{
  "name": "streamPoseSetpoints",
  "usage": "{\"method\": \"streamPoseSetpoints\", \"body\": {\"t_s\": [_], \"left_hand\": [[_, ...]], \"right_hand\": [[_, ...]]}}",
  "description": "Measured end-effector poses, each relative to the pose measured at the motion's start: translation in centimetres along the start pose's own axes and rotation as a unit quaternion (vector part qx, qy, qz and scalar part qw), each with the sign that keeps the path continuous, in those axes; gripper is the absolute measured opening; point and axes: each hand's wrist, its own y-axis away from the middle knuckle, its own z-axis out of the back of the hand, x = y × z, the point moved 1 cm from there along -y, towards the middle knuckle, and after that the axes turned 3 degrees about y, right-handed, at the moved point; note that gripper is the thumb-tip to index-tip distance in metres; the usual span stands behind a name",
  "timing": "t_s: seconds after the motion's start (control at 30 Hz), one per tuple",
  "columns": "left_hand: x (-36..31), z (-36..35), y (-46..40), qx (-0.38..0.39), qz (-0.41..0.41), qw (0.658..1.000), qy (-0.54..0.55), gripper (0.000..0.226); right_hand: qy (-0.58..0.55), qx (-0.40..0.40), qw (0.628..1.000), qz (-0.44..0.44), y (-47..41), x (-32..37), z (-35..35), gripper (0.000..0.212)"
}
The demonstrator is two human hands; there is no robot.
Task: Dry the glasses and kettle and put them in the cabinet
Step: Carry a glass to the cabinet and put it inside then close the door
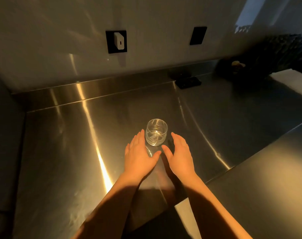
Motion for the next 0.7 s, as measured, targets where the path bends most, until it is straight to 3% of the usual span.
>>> {"method": "streamPoseSetpoints", "body": {"t_s": [0.33, 0.43, 0.53, 0.7], "left_hand": [[0.2, -1.9, -4.4, 0.034, 0.062, 0.989, 0.132, 0.116], [0.0, -2.5, -5.3, 0.027, 0.081, 0.980, 0.178, 0.109], [0.0, -3.3, -5.9, 0.013, 0.092, 0.974, 0.205, 0.087], [-0.4, -3.1, -5.7, -0.024, 0.085, 0.973, 0.214, 0.066]], "right_hand": [[-0.150, 0.112, 0.982, -0.012, -5.9, -1.1, -1.6, 0.084], [-0.216, 0.134, 0.967, -0.022, -6.9, -1.6, -2.2, 0.084], [-0.269, 0.152, 0.951, -0.019, -7.5, -1.9, -2.4, 0.078], [-0.277, 0.170, 0.945, 0.016, -8.1, -2.0, -2.5, 0.073]]}}
